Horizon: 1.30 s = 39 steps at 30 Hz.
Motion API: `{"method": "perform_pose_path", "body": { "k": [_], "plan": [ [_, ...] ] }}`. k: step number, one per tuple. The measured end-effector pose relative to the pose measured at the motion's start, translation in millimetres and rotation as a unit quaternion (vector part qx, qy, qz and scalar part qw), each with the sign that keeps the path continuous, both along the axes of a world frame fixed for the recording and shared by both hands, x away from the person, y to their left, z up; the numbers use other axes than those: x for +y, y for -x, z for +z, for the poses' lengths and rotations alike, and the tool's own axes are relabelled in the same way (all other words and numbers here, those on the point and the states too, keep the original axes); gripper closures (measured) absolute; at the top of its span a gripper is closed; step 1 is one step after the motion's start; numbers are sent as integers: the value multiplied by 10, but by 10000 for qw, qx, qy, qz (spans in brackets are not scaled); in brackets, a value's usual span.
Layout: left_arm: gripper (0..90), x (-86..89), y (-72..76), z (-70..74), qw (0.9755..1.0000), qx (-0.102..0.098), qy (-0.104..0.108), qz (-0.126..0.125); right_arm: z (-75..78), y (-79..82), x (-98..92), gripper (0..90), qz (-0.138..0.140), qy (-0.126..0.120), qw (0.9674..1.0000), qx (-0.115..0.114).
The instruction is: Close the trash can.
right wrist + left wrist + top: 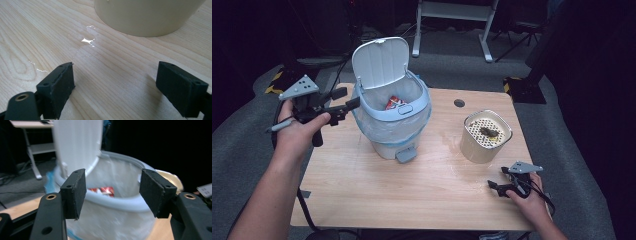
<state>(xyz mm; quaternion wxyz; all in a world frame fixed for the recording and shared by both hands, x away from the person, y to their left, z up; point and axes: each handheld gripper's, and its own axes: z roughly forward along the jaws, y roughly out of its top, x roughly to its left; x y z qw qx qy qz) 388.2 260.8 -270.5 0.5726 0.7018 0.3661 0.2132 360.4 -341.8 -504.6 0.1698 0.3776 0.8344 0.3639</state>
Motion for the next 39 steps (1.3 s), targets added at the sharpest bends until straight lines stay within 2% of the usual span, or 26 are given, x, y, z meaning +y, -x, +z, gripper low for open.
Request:
{"method": "perform_pose_path", "body": {
  "k": [3, 8, 12, 17, 22, 26, 29, 33, 36, 39],
  "plan": [
    [381, 11, -83, 88, 9999, -46, 48, 137, 0, 0, 0, 149, 2, 2, 10000, -1],
    [372, -9, -234, 202, 9993, -122, -29, 365, 0, 0, 0, 149, 2, 0, 10000, -1],
    [371, -14, -344, 277, 9989, -152, -115, 433, 0, 0, 0, 149, 0, 1, 10000, 0],
    [374, -14, -488, 377, 9987, -227, -74, 448, 0, -1, -1, 149, 5, 0, 10000, 1],
    [404, -47, -634, 413, 9982, -203, -270, 498, 0, 0, -1, 149, 5, -1, 10000, 0],
    [431, -59, -745, 395, 9984, -151, -232, 489, 0, -1, -2, 153, 29, -12, 10000, 8],
    [474, -61, -811, 378, 9990, -71, -120, 416, 1, -2, -2, 152, 48, -14, 10000, 10],
    [532, -83, -821, 385, 9997, -49, -45, 227, 1, -2, -2, 153, 48, -15, 10000, 10],
    [530, -101, -804, 408, 9996, -82, -190, 199, 0, -2, -2, 153, 48, -14, 10000, 8],
    [526, -112, -774, 419, 9998, -46, -166, 119, 1, -1, -2, 153, 48, -14, 10000, 9]
  ]
}}
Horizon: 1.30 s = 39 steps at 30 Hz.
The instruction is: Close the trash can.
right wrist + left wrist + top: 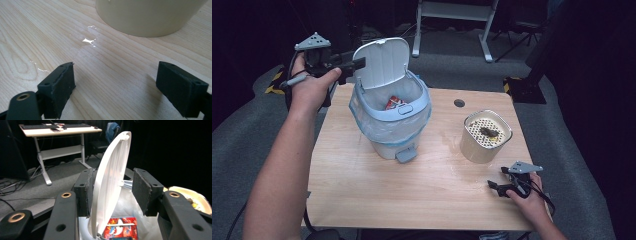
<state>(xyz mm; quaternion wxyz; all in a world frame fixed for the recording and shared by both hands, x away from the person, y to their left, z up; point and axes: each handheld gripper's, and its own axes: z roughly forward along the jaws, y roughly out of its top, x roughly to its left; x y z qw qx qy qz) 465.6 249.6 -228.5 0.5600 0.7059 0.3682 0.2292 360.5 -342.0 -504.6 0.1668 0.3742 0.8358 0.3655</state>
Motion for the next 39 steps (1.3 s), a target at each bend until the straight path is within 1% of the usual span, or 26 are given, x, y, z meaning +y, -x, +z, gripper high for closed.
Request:
{"method": "perform_pose_path", "body": {
  "k": [3, 7, 9, 11, 14, 16, 18, 20, 22, 25, 29, 33, 35, 38, 39],
  "plan": [
    [527, -28, 57, 10, 9999, 24, -25, -155, 0, 0, 0, 153, 0, -1, 10000, 0],
    [476, -110, 154, -17, 9996, 14, -27, -286, 0, 0, 0, 153, 0, 0, 10000, 0],
    [468, -147, 198, -32, 9993, 35, -31, -361, 0, 0, 0, 153, 0, -2, 10000, -1],
    [463, -182, 247, -50, 9989, 97, -46, -448, 0, 0, 0, 153, 0, -1, 10000, -1],
    [466, -242, 286, -83, 9980, 250, -55, -572, 0, 0, 0, 152, 0, 1, 10000, -1],
    [467, -314, 311, -100, 9973, 299, -182, -649, 0, 0, 0, 152, 0, 1, 10000, -2],
    [466, -408, 333, -115, 9964, 337, -394, -674, 0, 0, 0, 152, -1, 0, 10000, -1],
    [467, -489, 336, -139, 9958, 407, -431, -704, 0, 0, 0, 153, -1, 1, 10000, -1],
    [474, -564, 335, -163, 9953, 540, -433, -680, 0, 0, 0, 152, 0, 1, 10000, -2],
    [493, -677, 327, -193, 9940, 639, -490, -742, 0, 1, 1, 152, -3, 4, 10000, -4],
    [506, -785, 289, -242, 9928, 730, -453, -838, 0, 1, 1, 152, -4, 4, 10000, -4],
    [517, -859, 248, -281, 9923, 800, -441, -834, 0, 1, 1, 152, -4, 6, 10000, -6],
    [545, -871, 231, -293, 9922, 822, -429, -837, 0, 1, 1, 152, -5, 3, 10000, -3],
    [571, -885, 206, -315, 9919, 860, -341, -876, 0, 1, 1, 153, -3, 6, 10000, -6],
    [607, -890, 204, -322, 9920, 851, -369, -858, 0, 1, 1, 153, -5, 4, 10000, -4]
  ]
}}
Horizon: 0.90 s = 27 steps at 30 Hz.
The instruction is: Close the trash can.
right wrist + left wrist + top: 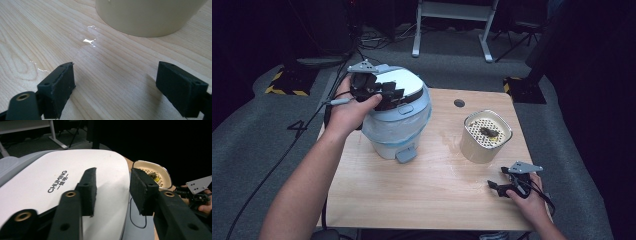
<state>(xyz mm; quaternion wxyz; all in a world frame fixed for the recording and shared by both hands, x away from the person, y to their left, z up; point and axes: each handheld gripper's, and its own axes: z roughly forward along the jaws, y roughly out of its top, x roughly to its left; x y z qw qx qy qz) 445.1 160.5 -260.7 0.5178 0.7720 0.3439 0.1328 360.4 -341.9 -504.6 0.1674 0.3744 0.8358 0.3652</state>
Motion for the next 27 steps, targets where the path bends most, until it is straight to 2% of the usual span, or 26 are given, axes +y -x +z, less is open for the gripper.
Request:
{"method": "perform_pose_path", "body": {
  "k": [3, 6, 11, 14, 18, 21, 23, 27],
  "plan": [
    [642, -12, -8, -21, 10000, -3, -8, 32, 0, 1, 0, 153, -1, 1, 10000, -3],
    [700, -16, -7, -36, 9999, -45, -90, 91, 0, 3, 3, 155, 5, -1, 10000, -7],
    [741, -31, -2, -56, 9997, -101, -209, 127, 0, 6, 4, 155, 11, 2, 10000, -5],
    [741, -51, -5, -80, 9992, -136, -373, 102, 0, 6, 5, 155, 9, 1, 10000, -3],
    [735, -91, -8, -113, 9987, -154, -469, 124, 0, 6, 4, 155, 11, 0, 10000, -4],
    [734, -99, -13, -126, 9987, -165, -459, 125, 0, 6, 4, 155, 11, -3, 10000, -3],
    [731, -107, -17, -129, 9983, -234, -508, 132, 0, 6, 4, 155, 11, -1, 10000, -4],
    [723, -148, 7, -120, 9967, -325, -719, 185, 0, 6, 4, 155, 11, -2, 10000, -4]
  ]
}}
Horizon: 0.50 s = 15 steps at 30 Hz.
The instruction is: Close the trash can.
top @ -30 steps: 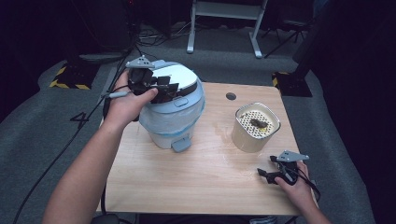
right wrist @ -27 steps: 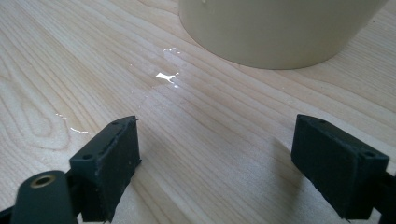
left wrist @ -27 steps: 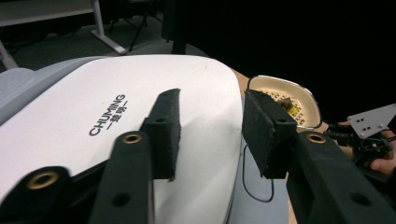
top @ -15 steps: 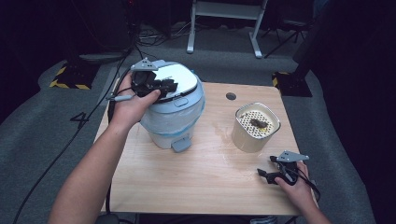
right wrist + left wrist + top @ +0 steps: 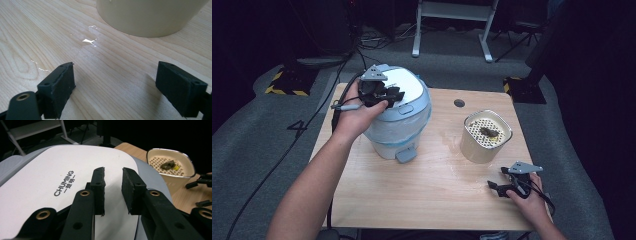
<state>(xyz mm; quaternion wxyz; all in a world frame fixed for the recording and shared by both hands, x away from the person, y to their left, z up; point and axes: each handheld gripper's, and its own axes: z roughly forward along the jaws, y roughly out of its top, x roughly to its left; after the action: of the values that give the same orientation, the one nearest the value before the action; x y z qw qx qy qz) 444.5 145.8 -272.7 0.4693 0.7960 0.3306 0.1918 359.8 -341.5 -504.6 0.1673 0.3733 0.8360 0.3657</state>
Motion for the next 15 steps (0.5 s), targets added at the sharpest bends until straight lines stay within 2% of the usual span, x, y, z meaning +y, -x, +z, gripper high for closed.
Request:
{"method": "perform_pose_path", "body": {
  "k": [1, 9, 12, 13, 15],
  "plan": [
    [723, -15, 9, 5, 10000, -19, -68, 31, 0, 0, 0, 155, -1, 1, 10000, 0],
    [727, -27, 24, -8, 9999, -80, -94, 74, 0, 1, 0, 155, -1, 1, 10000, 0],
    [738, -57, 42, 1, 9997, -115, -213, 99, 0, 0, 0, 155, -1, 2, 10000, 0],
    [747, -63, 42, 4, 9995, -63, -306, 100, 0, 1, 0, 155, -2, 2, 10000, 0],
    [766, -83, 50, -13, 9989, -150, -433, 119, -1, 1, 0, 154, 1, 6, 10000, -3]
  ]
}}
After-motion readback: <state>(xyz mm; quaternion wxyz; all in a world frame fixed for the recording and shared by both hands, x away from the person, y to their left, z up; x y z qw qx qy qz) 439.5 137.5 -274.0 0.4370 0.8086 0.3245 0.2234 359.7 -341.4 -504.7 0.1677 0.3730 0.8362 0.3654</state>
